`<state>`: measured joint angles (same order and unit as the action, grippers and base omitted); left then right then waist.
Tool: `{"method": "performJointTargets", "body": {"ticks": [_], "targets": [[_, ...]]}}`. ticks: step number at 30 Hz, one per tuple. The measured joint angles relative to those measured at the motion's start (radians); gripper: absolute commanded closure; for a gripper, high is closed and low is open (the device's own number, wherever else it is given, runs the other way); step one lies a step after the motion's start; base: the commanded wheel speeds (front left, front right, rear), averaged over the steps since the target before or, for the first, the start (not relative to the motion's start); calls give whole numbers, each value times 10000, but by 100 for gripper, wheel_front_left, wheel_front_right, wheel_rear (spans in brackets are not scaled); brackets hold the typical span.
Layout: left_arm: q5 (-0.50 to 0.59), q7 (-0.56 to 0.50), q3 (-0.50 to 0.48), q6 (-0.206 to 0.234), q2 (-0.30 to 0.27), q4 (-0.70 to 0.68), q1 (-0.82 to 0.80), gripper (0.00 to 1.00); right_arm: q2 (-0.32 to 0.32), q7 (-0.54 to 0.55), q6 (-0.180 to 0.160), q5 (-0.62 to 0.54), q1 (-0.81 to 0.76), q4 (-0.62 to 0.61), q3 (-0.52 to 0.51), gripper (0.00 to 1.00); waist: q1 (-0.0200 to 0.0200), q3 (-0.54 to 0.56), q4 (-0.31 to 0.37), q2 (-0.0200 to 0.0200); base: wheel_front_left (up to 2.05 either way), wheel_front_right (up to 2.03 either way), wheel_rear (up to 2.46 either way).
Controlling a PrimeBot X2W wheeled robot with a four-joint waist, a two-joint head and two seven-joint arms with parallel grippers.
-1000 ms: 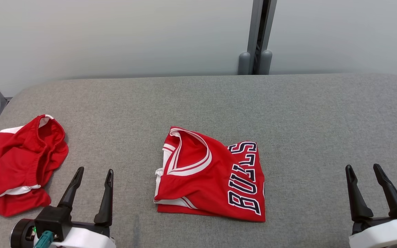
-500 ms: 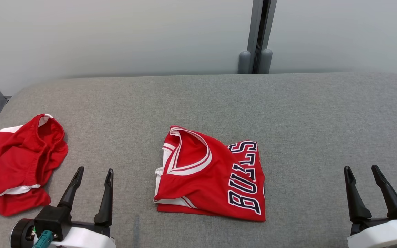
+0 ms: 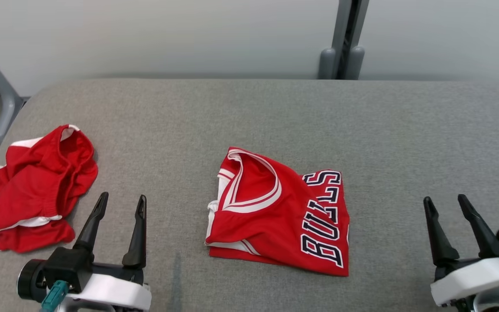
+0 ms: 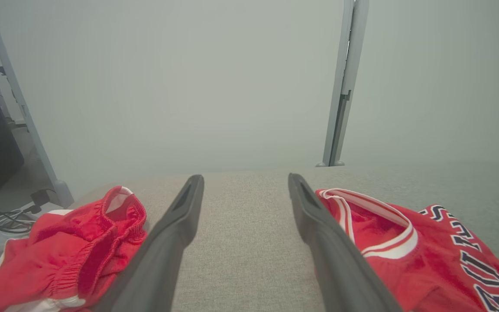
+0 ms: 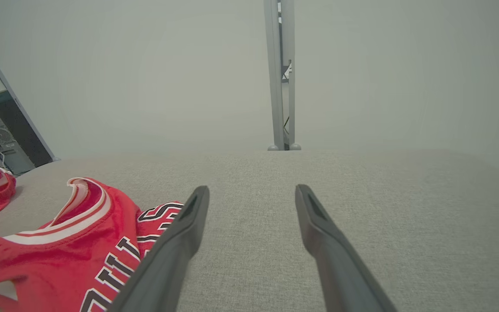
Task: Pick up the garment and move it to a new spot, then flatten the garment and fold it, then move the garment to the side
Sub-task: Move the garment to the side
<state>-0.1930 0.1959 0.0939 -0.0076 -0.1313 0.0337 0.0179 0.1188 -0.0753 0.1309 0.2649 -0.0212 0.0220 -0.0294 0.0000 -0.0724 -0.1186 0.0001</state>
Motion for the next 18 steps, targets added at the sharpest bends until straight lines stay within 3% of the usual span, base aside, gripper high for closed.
{"method": "performJointTargets", "body": {"ticks": [6,12,18], "targets": [[-44,255,111,29,157,-13,-359,0,236,132,0,336,697,1016,894,0,0,-447,-474,0,0,0,0],[-123,483,274,-19,276,284,-839,0,286,190,0,878,1611,2903,2077,0,0,-976,-1096,0,0,0,0],[-182,606,376,-92,399,560,-1147,0,341,148,0,1315,2282,4261,2614,0,0,-1298,-1539,0,0,0,0]]}}
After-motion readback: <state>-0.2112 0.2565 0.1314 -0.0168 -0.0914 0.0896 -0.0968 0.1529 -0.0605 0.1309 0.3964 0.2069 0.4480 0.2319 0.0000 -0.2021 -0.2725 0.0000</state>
